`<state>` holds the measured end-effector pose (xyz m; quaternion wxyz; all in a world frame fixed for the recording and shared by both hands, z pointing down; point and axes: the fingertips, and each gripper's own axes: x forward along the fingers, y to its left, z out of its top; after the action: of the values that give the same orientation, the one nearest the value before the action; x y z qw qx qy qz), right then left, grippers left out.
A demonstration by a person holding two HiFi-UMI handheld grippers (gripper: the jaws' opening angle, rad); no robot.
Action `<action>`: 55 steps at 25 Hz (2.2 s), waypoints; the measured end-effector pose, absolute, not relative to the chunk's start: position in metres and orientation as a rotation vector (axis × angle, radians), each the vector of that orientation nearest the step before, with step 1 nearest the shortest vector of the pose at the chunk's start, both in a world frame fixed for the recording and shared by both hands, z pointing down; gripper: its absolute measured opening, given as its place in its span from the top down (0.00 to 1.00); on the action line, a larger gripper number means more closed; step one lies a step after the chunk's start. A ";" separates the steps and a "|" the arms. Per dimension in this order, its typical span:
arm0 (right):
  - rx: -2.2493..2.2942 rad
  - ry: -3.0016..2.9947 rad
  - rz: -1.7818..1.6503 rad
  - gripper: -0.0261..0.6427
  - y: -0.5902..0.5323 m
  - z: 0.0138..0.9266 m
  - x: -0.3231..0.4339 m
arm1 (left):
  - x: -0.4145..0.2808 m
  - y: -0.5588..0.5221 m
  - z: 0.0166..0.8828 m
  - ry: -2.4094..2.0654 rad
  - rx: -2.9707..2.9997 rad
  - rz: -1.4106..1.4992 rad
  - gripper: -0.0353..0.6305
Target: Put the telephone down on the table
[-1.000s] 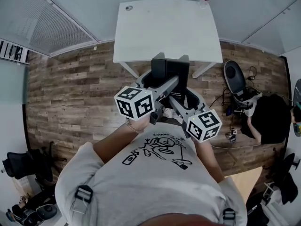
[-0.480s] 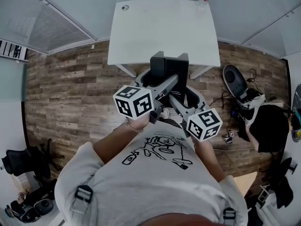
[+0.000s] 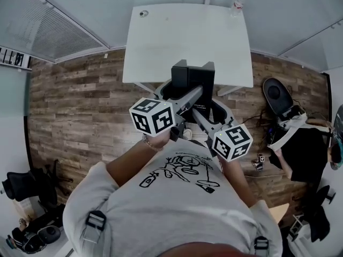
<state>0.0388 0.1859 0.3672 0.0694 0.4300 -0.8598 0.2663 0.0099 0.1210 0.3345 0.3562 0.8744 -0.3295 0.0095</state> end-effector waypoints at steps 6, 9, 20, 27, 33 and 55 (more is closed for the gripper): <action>1.286 -2.584 0.810 0.59 0.122 0.375 0.032 | 0.003 0.057 0.342 -0.854 2.250 0.023 0.41; 1.278 -2.582 0.815 0.59 0.088 0.375 0.029 | 0.000 0.023 0.343 -0.856 2.248 0.025 0.41; 1.243 -2.573 0.825 0.59 -0.047 0.379 0.012 | -0.019 -0.112 0.348 -0.869 2.222 0.014 0.41; 1.219 -2.567 0.835 0.59 -0.107 0.380 0.001 | -0.030 -0.171 0.351 -0.884 2.199 0.005 0.41; 1.212 -2.577 0.834 0.59 -0.126 0.377 0.005 | -0.027 -0.190 0.347 -0.889 2.196 0.007 0.41; 1.200 -2.548 0.882 0.59 -0.131 0.390 0.050 | 0.017 -0.196 0.363 -0.884 2.155 0.017 0.41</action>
<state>0.0500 -0.1310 0.3897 0.0948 0.4047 -0.8595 0.2974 0.0167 -0.1962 0.3633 0.3951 0.8499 -0.3485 0.0069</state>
